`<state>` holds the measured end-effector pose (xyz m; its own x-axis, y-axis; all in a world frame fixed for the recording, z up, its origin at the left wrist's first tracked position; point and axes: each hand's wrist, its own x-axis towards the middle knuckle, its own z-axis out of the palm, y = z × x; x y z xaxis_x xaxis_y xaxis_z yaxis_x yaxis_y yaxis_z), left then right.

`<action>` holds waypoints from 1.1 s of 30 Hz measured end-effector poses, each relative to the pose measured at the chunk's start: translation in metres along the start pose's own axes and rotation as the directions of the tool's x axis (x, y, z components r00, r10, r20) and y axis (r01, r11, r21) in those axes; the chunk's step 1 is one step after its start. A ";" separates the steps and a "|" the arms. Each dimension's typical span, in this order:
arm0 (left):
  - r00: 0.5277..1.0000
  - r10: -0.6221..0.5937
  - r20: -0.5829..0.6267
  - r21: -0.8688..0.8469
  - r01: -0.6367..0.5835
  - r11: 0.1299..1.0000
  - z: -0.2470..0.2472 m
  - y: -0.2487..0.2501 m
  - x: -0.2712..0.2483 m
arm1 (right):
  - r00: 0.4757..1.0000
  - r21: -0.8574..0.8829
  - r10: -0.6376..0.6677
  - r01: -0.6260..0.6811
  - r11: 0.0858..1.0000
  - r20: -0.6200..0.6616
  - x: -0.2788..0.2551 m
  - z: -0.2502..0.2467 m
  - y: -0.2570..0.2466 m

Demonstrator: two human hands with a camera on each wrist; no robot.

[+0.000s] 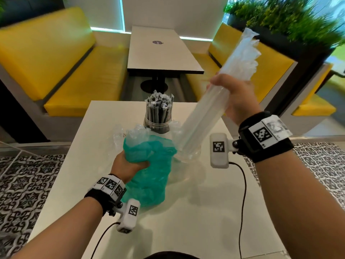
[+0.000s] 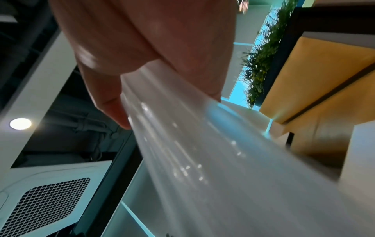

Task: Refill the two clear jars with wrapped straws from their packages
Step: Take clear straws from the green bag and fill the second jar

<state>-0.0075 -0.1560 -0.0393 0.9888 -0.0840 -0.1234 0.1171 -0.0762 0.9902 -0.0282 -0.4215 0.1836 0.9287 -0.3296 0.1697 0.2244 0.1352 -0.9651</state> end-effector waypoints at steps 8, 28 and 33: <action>0.999 0.051 0.014 -0.065 -0.050 0.997 0.006 0.001 -0.002 | 0.982 -0.236 -0.071 0.029 0.971 -0.173 0.001 -0.007 0.003; 0.999 -0.001 -0.037 -0.129 -0.004 0.992 0.011 0.004 -0.014 | 0.982 -0.338 -0.018 -0.048 0.940 -0.189 0.008 0.002 0.082; 0.999 0.026 -0.043 -0.124 -0.031 0.992 0.014 0.010 -0.009 | 0.986 -0.519 0.168 -0.153 0.841 -0.018 -0.008 -0.002 0.138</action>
<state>-0.0167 -0.1696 -0.0293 0.9946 -0.0431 -0.0947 0.0968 0.0505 0.9940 -0.0053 -0.4024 0.0485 0.9477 -0.3191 0.0014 -0.1065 -0.3203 -0.9413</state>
